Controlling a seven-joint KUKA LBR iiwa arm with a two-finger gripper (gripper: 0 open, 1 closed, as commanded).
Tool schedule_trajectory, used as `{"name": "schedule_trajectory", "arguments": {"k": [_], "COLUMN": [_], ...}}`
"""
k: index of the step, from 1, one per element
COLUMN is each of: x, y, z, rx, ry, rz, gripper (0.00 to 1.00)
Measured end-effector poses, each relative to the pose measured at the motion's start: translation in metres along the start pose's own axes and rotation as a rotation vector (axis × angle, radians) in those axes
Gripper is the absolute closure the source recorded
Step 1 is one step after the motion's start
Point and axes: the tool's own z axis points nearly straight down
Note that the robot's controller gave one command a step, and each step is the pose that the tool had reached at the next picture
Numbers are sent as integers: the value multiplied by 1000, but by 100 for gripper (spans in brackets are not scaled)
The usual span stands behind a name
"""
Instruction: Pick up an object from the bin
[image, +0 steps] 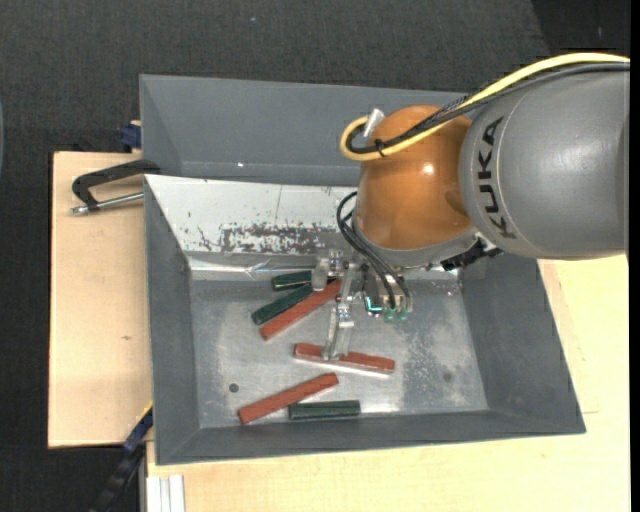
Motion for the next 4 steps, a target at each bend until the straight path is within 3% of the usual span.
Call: {"name": "schedule_trajectory", "arguments": {"k": [1, 2, 3, 4], "x": [-2, 12, 19, 34], "y": [-1, -46, -65, -19], "z": [-4, 60, 78, 73], "rx": [-1, -2, 0, -1], "ry": [-9, -14, -5, -7], "rz": [2, 30, 45, 191], "gripper": [0, 0, 0, 0]}}
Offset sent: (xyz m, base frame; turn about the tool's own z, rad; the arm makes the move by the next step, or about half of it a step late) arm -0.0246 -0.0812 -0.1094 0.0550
